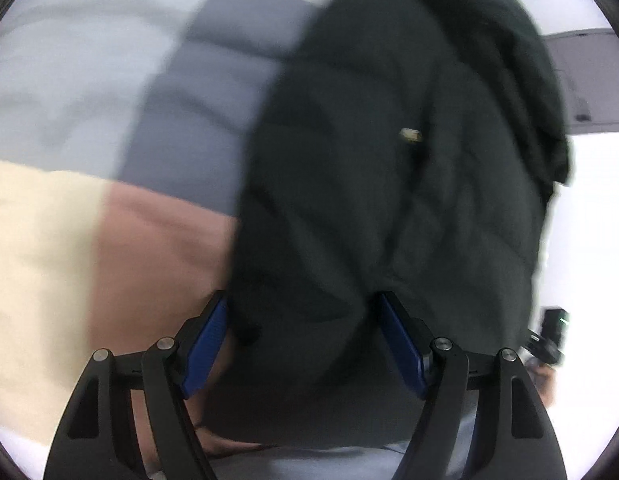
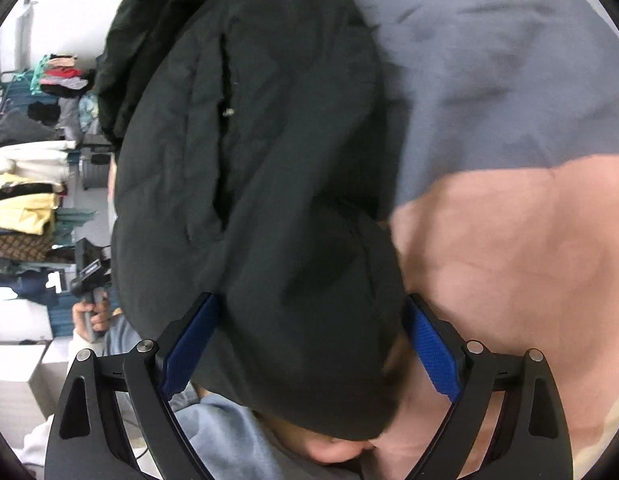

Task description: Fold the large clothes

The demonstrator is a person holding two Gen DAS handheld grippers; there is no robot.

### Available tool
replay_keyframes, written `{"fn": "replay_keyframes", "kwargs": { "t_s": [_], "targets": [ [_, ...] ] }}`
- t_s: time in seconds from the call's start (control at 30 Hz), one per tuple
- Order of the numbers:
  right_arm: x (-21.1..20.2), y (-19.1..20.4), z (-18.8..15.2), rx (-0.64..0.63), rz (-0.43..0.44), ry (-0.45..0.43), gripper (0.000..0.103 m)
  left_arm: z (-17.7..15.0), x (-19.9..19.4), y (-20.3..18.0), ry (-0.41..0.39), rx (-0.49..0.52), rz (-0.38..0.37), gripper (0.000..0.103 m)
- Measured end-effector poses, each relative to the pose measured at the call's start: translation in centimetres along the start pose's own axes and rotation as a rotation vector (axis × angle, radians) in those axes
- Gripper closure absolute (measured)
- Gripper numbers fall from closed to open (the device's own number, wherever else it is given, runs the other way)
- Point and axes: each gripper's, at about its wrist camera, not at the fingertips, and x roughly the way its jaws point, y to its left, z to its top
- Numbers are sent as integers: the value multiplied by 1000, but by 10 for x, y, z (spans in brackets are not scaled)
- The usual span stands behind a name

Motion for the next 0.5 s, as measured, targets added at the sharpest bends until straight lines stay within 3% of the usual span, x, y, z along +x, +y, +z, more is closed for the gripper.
{"fn": "replay_keyframes", "kwargs": {
  "t_s": [0.27, 0.5],
  "targets": [
    [-10, 33, -7, -125, 66, 24, 5, -5, -12, -3, 10, 39, -276, 30],
    [-28, 39, -22, -158, 109, -12, 5, -11, -33, -4, -19, 100, -413, 30]
  ]
}}
